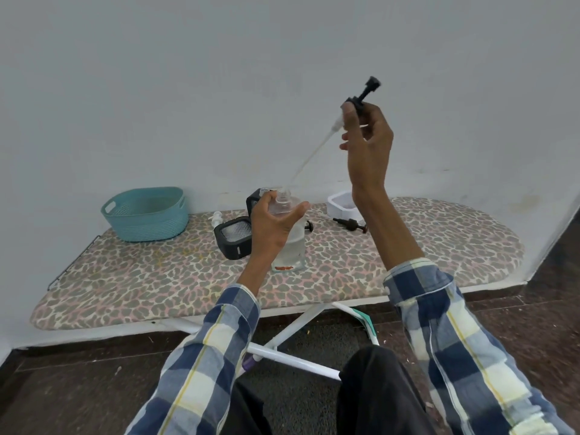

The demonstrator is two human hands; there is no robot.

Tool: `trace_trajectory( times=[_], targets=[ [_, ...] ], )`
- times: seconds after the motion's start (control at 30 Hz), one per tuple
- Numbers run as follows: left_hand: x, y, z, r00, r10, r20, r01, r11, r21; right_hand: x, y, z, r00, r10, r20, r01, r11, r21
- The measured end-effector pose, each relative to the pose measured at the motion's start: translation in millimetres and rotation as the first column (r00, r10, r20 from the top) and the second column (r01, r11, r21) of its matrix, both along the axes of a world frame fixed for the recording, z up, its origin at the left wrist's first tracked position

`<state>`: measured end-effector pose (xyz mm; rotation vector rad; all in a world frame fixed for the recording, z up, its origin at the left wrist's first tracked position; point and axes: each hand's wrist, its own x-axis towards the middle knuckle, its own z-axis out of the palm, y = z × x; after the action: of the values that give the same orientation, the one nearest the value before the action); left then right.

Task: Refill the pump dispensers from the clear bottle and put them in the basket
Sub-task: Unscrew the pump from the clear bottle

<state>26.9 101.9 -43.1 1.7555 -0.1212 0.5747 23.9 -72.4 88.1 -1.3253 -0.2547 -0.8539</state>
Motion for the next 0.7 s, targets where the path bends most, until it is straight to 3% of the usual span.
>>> trace_trajectory(
  times=[0.17, 0.33, 0.53, 0.7],
  targets=[
    [4, 2, -3, 1.000, 0.019, -0.020, -0.018, 1.000, 0.016, 20, -44, -21, 0.990, -0.012, -0.142, 0.036, 0.985, 0.170],
    [3, 1, -3, 0.999, 0.027, -0.042, -0.027, 1.000, 0.004, 46, -101, -92, 0.889, 0.009, -0.457, 0.112, 0.965, 0.237],
    [11, 4, -8, 0.998, 0.041, -0.037, -0.042, 0.999, -0.017, 66, -144, -188, 0.614, -0.059, -0.787, 0.239, 0.964, 0.114],
    [13, 4, -7, 0.999, 0.017, -0.028, -0.018, 0.999, -0.031, 78, -150, -205, 0.551, -0.100, -0.828, 0.212, 0.977, 0.023]
  ],
)
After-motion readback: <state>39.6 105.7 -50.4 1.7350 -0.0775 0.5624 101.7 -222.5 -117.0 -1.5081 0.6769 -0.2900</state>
